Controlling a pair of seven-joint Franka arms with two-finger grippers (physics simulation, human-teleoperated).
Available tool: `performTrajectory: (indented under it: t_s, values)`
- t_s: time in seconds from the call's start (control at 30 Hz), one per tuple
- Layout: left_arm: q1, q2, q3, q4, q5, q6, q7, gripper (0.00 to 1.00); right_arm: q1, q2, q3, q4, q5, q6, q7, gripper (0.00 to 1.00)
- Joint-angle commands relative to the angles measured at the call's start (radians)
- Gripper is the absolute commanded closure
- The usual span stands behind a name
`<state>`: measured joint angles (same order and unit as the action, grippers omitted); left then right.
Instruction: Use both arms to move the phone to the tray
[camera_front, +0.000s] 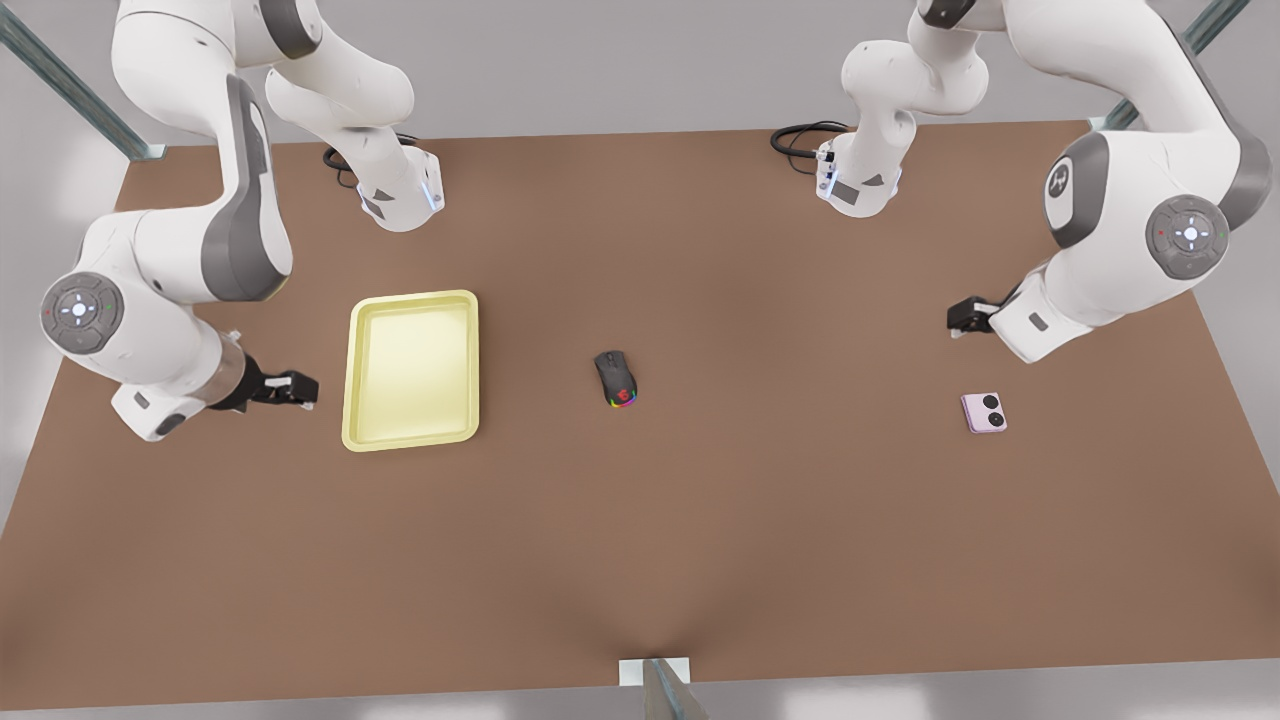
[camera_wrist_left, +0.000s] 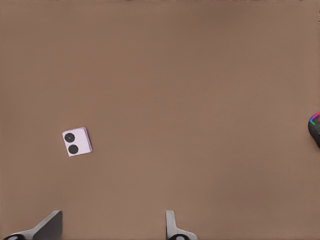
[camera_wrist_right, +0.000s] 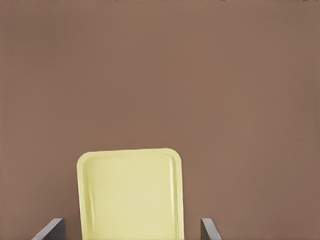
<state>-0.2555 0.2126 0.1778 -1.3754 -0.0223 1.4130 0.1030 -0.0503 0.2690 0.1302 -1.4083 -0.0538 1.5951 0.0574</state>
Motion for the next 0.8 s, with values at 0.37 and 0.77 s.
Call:
performTrajectory:
  t_s: [0.37, 0.77]
  values:
    - [0.285, 0.332, 0.034, -0.427, -0.111, 0.903, 0.334, 0.0, 0.0, 0.009, 0.0, 0.003, 0.002, 0.031, 0.035, 0.0]
    - [0.292, 0.347, 0.04, -0.582, -0.102, 1.0, 0.416, 0.0, -0.002, 0.004, 0.0, 0.003, 0.002, 0.026, 0.032, 0.0]
